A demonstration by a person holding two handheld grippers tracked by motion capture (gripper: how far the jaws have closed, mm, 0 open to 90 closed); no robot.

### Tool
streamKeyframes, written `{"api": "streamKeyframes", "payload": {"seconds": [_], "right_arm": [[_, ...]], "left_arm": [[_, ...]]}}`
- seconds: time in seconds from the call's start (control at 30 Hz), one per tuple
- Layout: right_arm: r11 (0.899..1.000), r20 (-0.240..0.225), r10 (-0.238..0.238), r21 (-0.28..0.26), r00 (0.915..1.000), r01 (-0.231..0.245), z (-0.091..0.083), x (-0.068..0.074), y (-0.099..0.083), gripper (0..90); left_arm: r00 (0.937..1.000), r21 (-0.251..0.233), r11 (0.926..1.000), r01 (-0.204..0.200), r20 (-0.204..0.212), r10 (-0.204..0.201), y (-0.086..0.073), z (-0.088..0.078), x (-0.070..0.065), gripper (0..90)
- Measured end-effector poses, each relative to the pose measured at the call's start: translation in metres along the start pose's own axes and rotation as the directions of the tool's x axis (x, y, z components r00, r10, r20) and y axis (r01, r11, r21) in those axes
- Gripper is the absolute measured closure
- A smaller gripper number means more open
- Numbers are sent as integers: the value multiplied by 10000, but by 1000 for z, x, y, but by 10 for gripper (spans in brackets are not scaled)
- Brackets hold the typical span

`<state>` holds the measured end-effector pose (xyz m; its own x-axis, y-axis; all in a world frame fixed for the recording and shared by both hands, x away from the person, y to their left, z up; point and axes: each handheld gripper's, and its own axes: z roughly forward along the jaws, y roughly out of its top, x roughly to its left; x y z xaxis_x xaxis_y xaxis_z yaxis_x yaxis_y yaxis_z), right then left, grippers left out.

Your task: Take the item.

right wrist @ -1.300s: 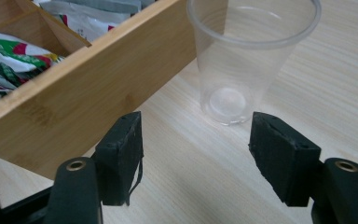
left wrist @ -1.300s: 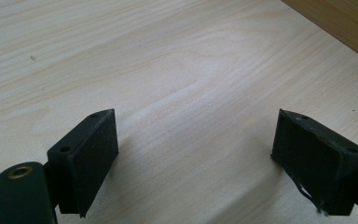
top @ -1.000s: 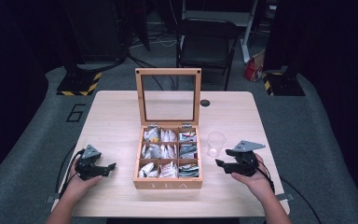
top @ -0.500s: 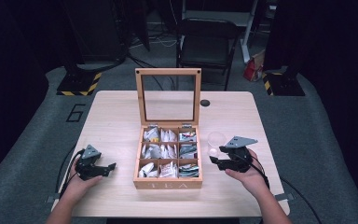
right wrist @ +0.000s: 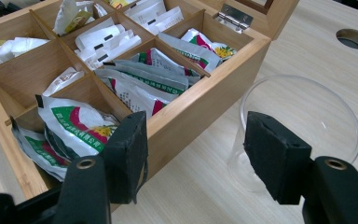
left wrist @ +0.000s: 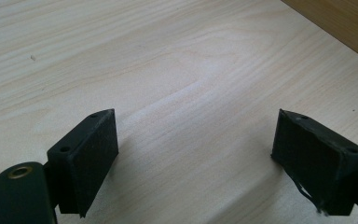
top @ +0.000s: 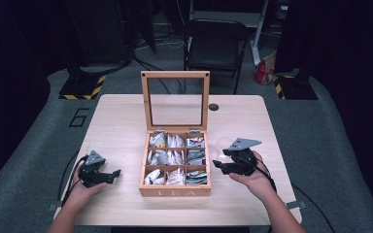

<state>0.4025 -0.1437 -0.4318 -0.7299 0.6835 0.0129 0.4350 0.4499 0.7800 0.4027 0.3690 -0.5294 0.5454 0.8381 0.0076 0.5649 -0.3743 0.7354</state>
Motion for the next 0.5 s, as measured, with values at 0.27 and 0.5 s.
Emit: {"api": "streamKeyframes", "payload": {"seconds": [0.27,0.5], "right_arm": [[9998,-63,-190,3,9998,190,1,4,11,407],[9995,-161,-291,87,9994,292,5,9,22,433]], "left_arm": [[10000,-37,10000,84,25,-84,0,0,0,138],[10000,-36,10000,72,21,-72,0,0,0,138]]}}
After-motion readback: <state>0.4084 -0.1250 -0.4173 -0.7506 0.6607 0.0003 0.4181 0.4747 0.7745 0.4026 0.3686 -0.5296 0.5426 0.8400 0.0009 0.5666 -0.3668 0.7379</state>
